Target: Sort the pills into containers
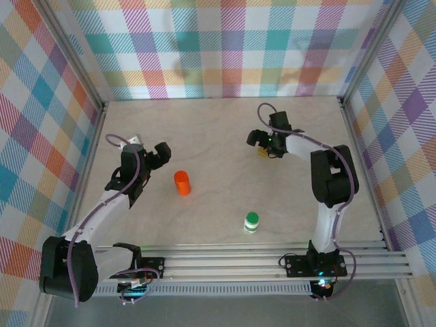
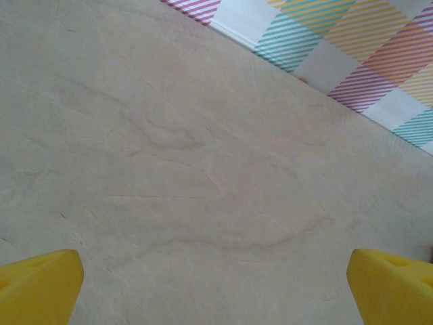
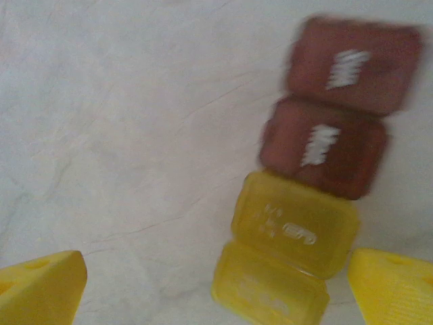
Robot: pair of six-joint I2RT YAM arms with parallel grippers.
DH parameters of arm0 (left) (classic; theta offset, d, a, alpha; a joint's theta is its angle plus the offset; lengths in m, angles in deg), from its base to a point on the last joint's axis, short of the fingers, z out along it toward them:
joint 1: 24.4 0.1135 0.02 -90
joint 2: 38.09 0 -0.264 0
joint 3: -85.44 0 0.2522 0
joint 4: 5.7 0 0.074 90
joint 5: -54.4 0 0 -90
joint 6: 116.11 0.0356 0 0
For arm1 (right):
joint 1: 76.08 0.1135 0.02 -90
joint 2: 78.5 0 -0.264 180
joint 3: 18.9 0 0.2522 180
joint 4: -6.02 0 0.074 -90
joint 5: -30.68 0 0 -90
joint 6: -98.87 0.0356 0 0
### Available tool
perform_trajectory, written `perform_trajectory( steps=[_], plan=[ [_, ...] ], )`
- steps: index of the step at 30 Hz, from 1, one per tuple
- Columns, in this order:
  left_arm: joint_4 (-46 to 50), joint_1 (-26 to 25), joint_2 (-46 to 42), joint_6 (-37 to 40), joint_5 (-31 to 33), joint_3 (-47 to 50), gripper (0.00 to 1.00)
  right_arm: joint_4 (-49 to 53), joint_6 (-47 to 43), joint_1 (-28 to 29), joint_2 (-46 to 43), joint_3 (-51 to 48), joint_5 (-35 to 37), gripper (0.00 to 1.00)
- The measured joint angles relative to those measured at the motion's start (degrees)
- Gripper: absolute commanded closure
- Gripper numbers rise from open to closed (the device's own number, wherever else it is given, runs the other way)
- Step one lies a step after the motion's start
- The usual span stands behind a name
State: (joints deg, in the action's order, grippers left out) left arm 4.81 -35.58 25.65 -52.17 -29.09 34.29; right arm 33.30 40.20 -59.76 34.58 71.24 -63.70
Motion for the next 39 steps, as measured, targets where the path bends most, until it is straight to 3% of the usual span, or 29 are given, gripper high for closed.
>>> perform_trajectory(
  steps=[6,11,20,24,29,39],
  plan=[
    [2.4,0.0,-3.4,-0.1,1.7,0.0,0.00,-1.4,0.8,3.7,-0.1,0.1,-3.8,0.01],
    [4.1,0.0,-5.3,-0.1,3.2,0.0,0.00,1.7,-2.1,4.2,-2.2,0.7,0.9,0.01],
    [3.7,0.0,-4.9,0.1,-0.4,0.1,0.00,5.4,-8.2,-5.8,-3.6,3.1,5.4,0.17],
    [2.6,-0.4,-2.7,0.7,-2.9,0.0,0.00,7.6,-11.6,-10.3,-1.0,7.6,2.6,0.25],
    [2.5,-1.2,0.6,1.9,-4.4,-0.7,0.00,8.0,-15.7,-11.3,3.8,12.3,-2.3,0.36],
    [1.2,-4.5,3.9,3.3,-4.6,-3.5,0.00,12.4,-19.5,-11.2,9.4,14.3,-9.0,0.39]
  ],
)
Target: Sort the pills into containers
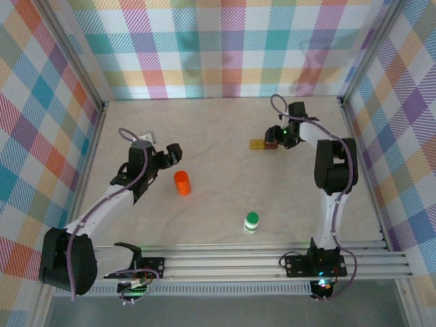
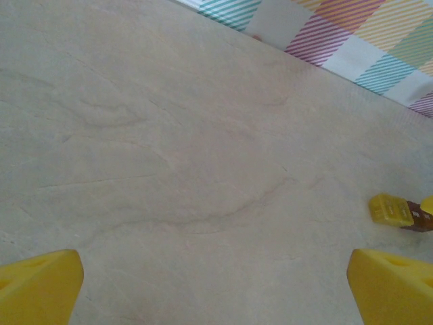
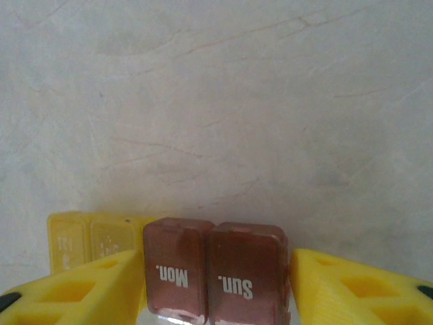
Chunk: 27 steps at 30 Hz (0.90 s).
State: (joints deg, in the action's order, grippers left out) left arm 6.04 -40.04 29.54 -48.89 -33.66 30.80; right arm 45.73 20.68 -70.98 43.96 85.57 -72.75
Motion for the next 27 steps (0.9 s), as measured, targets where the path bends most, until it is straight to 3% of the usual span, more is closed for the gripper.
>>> perform_trajectory(
  steps=[7,18,27],
  plan=[
    [0.0,-0.6,1.0,1.0,0.0,-0.9,0.00,1.3,-0.6,-0.1,0.0,0.7,-1.6,0.40],
    [0.5,-1.3,2.1,2.7,-1.1,-2.6,0.00,6.3,-2.1,-0.1,4.5,6.6,-5.3,0.49],
    [0.5,-2.1,2.1,2.6,-0.7,-2.6,0.00,2.5,1.0,1.8,3.0,0.3,-13.5,0.47]
  ],
)
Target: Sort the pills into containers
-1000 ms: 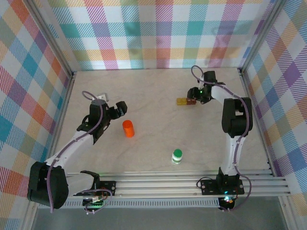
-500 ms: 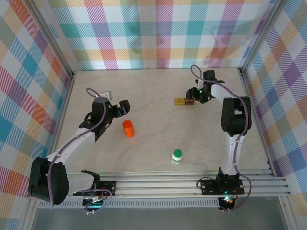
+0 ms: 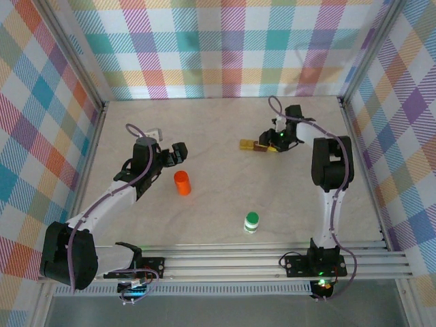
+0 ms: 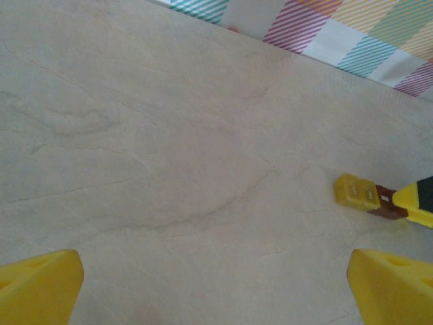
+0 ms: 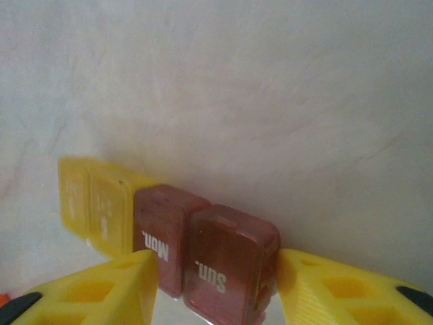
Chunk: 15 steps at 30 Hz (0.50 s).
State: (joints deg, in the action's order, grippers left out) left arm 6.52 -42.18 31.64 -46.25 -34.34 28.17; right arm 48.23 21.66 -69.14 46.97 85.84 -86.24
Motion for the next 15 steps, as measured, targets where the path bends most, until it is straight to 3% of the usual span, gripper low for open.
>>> perform_trajectory(
  steps=[8,15],
  plan=[
    [1.1,-0.2,2.4,-1.6,0.9,-1.2,0.01,-1.4,1.7,7.4,-7.5,-6.5,-0.9,0.46],
    [3.0,-1.7,5.9,-2.8,1.2,-4.6,0.03,0.1,0.2,6.5,-9.9,-2.8,5.6,0.47]
  ],
)
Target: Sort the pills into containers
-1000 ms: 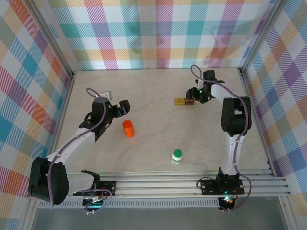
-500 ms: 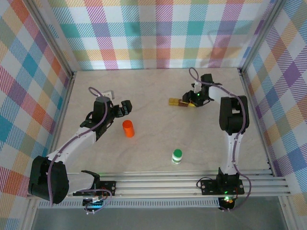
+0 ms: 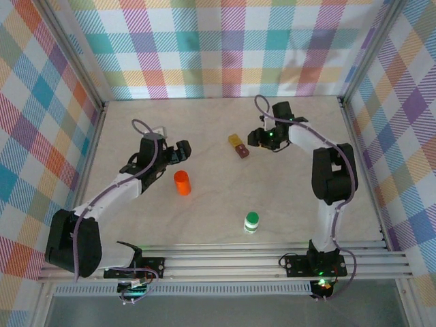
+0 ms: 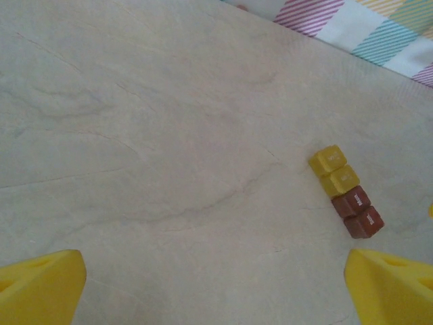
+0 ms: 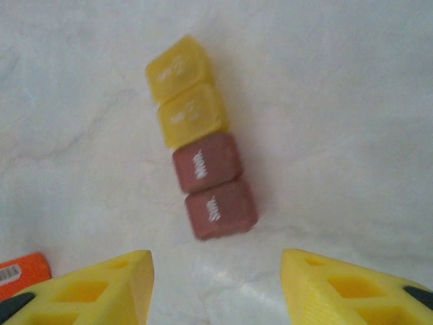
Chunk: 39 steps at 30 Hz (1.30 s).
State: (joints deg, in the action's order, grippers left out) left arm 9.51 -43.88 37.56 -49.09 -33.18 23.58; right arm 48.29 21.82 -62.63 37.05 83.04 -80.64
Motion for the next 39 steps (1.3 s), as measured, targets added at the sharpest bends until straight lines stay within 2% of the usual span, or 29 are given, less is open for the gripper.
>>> perform_trajectory(
  steps=[5,14,22,26,32,39],
  plan=[
    [2.9,-0.4,4.0,-0.3,0.0,-3.7,0.03,-0.2,0.3,-0.3,4.9,6.1,0.3,0.48],
    [7.5,-0.4,13.5,-1.9,-0.2,-11.5,0.07,-0.4,2.5,4.3,10.1,6.3,-1.1,0.49],
    [9.6,-0.4,25.4,-3.2,-3.4,-22.0,0.19,-5.4,5.8,8.1,6.8,-0.1,-6.6,0.49],
    [9.8,-0.4,27.6,-3.2,-4.8,-23.7,0.20,-3.7,4.9,8.1,6.1,2.1,-1.4,0.48],
    [10.2,-0.8,25.4,-2.4,-4.3,-21.2,0.21,-1.0,-0.2,7.5,7.6,12.4,7.1,0.44],
    [10.2,-0.8,19.7,-0.8,-3.4,-17.2,0.24,1.3,-5.3,6.8,17.1,24.6,11.3,0.44]
  ],
)
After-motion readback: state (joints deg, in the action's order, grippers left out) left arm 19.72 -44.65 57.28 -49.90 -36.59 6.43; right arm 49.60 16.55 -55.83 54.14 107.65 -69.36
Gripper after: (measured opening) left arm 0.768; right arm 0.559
